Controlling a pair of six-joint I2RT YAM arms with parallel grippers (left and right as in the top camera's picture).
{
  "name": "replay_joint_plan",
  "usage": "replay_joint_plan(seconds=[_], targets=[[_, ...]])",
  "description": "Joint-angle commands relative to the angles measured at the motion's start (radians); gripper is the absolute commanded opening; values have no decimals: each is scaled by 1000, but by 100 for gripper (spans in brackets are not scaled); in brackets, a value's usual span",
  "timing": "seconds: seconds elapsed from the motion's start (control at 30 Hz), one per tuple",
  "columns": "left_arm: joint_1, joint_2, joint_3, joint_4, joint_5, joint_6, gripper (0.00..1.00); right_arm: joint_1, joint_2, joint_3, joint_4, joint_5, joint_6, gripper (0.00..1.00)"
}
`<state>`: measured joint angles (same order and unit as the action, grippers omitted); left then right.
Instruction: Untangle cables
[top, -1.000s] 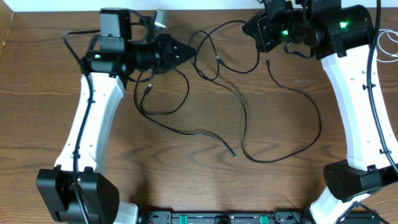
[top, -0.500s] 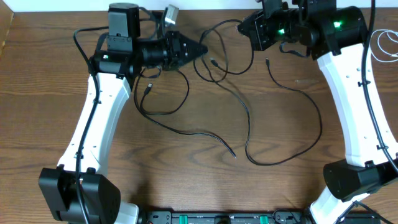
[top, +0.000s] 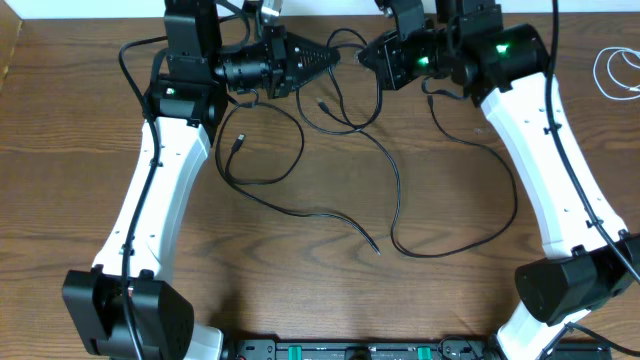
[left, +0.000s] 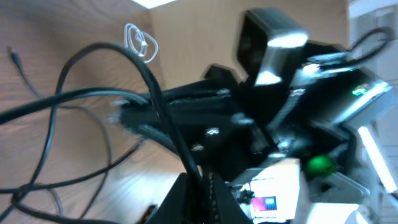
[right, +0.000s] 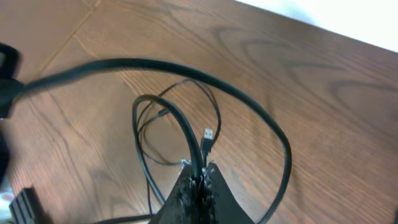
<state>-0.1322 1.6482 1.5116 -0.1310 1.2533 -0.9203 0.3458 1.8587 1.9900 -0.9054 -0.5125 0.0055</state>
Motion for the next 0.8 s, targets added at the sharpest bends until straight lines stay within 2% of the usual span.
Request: replay_joint_plan(seconds=[0.0, 0.1, 0.13, 0.17, 0.2, 0.23, 0.27, 0.3, 0.5, 0.77], targets=[[2, -15, 15, 70, 22, -127, 7, 9, 13, -53, 35, -30, 47, 1], [2, -15, 15, 111, 18, -159, 8, 21, 13, -76, 55, -32, 47, 1], [2, -15, 15, 115, 18, -159, 7, 23, 13, -76, 55, -32, 47, 10], [2, -15, 14, 115, 19, -159, 8, 27, 13, -76, 56, -31, 46, 41], [2, -15, 15, 114, 19, -159, 7, 28, 13, -76, 58, -28, 46, 63], [2, -15, 14, 114, 19, -159, 7, 28, 13, -76, 62, -28, 47, 78], [2, -15, 15, 114, 19, -159, 7, 28, 13, -76, 65, -29, 47, 88], [2, -15, 15, 114, 19, -159, 7, 28, 13, -76, 66, -28, 47, 92], [2, -15, 15, 114, 18, -150, 7, 27, 13, -76, 67, -29, 47, 96], [3, -15, 15, 114, 9, -99, 7, -17, -23, -76, 25, -29, 69, 91]])
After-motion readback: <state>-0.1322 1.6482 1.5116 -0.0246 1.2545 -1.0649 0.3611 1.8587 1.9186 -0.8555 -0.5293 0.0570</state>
